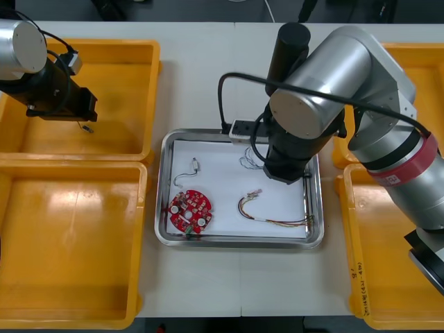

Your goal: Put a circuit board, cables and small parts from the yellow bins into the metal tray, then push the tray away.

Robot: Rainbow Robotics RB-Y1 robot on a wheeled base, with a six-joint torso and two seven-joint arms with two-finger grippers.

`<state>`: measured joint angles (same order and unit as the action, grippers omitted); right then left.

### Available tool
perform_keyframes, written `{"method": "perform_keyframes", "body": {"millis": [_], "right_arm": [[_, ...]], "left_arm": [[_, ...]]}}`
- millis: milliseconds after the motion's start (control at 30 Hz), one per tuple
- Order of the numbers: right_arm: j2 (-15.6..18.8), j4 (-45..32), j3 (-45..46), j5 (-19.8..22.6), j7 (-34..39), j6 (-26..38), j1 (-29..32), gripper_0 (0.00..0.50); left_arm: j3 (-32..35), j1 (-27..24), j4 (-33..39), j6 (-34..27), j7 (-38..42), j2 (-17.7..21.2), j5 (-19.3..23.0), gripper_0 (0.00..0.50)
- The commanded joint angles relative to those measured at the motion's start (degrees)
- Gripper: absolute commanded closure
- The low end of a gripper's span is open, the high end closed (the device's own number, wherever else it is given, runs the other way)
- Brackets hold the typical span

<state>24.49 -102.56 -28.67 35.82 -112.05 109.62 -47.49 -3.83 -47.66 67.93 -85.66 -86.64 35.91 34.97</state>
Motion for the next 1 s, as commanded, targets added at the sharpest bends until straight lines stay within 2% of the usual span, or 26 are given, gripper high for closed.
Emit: {"method": "perform_keyframes", "body": {"millis": [33, 333, 533, 833, 1000], "right_arm": [[3.1, -2.3, 5.9, 4.3, 7.7, 0.4, -4.6, 0.000], [8.5, -2.5, 11.9, 10.5, 20.2, 0.4, -7.0, 0.000], [11.7, -2.5, 15.4, 10.9, 27.9, 0.4, -7.0, 0.000], [17.6, -1.8, 20.9, 13.6, 36.3, 0.4, -7.0, 0.000], [19.9, 0.7, 24.0, 14.5, 36.9, 0.4, -7.0, 0.000]], "left_arm": [[-1.6, 1.3, 0.2, 2.5, 4.5, -1.2, 0.2, 0.000], [-2.9, 2.6, 0.1, 3.5, 4.3, -1.4, -0.4, 0.000], [-2.9, 3.3, 0.1, 4.0, 3.9, -1.5, -1.0, 0.000], [-2.9, 4.2, 0.0, 5.6, 3.8, -1.4, -2.2, 0.000], [-2.9, 4.9, -0.2, 7.0, 3.8, -1.5, -2.5, 0.000]]}}
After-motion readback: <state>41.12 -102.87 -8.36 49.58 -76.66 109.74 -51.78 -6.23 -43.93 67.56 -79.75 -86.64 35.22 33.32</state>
